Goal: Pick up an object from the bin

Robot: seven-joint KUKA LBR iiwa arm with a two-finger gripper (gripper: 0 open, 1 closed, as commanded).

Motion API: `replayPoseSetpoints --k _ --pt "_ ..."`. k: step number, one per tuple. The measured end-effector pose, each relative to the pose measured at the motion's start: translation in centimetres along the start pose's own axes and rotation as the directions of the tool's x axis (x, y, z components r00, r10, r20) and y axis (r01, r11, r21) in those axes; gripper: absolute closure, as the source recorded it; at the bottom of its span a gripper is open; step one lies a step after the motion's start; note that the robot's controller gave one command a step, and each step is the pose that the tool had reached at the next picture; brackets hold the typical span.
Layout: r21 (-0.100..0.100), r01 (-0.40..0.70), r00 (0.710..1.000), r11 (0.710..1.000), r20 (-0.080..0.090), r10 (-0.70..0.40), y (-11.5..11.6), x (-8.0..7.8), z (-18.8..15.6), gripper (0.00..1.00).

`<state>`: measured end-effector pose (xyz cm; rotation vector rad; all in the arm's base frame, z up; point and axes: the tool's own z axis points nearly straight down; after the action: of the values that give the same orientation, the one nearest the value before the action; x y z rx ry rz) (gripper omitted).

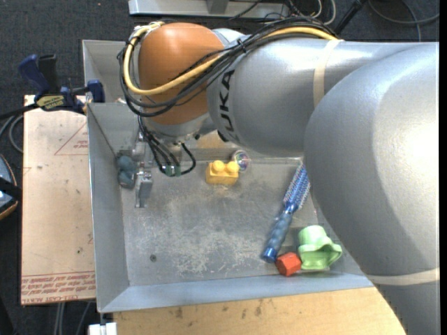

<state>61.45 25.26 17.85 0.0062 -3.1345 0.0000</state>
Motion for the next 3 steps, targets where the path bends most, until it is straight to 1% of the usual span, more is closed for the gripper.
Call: replayPoseSetpoints --k 1,3 --pt "-0.005 -0.249 0.969 0.969 0.012 0.249 -0.28 -3.49 10.34 0.00" --pt "-0.003 -0.249 0.968 0.968 0.010 0.249 -0.28 -3.83 9.76 0.00"
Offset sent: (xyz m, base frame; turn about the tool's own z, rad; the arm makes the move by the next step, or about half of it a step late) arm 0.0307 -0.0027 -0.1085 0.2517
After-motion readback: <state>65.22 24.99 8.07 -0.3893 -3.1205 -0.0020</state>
